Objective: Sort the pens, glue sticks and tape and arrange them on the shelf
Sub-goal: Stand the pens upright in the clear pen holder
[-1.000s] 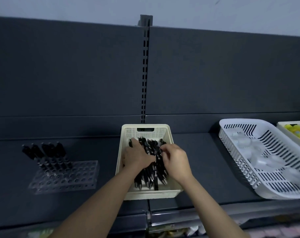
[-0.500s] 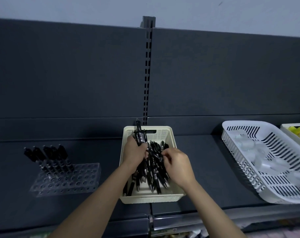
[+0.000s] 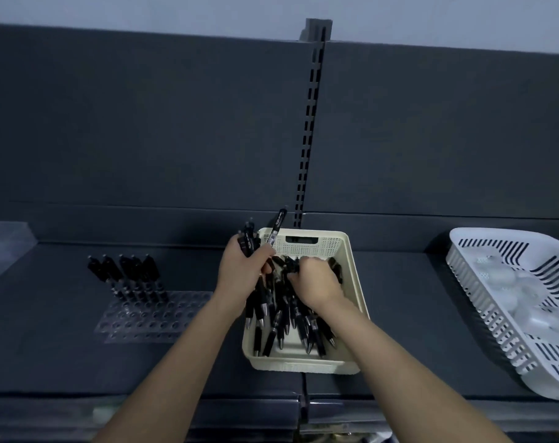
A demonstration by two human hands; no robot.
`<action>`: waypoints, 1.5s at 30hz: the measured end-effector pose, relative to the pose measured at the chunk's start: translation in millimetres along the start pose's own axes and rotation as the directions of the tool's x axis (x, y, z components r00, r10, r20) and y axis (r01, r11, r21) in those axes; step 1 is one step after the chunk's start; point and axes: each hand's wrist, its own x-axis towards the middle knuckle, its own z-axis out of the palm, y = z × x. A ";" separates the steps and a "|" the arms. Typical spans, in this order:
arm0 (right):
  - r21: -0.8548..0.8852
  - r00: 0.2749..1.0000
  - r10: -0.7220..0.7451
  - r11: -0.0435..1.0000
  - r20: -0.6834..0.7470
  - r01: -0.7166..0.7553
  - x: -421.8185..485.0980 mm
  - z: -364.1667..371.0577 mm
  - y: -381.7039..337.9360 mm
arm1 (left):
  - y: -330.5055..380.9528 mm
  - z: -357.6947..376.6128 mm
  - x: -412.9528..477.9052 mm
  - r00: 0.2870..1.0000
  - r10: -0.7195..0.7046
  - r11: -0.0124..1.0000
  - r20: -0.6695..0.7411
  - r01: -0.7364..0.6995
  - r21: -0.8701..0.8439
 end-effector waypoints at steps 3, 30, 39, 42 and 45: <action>-0.077 0.989 0.059 0.996 0.133 -0.049 12.1 8.8 -11.5 | 5.0 -10.0 -8.4 1.000 -0.016 1.000 -0.003 0.016 -0.019; 0.883 0.954 -0.200 0.455 0.225 -0.113 -60.8 -22.8 -124.3 | 41.4 -109.8 -39.3 0.989 0.148 0.980 0.003 -0.146 -0.132; 0.911 0.994 0.090 0.404 0.056 -0.087 -58.0 9.5 -169.0 | 36.4 -187.4 -50.3 0.977 0.150 0.983 -0.149 -0.164 -0.088; 0.865 0.986 0.165 0.499 -0.036 -0.052 -53.5 15.0 -180.0 | 33.0 -213.7 -49.7 0.968 0.144 0.983 -0.205 -0.163 -0.080; 0.761 0.969 0.192 0.648 -0.156 -0.006 -48.2 21.2 -192.4 | 29.4 -235.1 -51.2 0.967 0.146 0.985 -0.211 -0.161 -0.058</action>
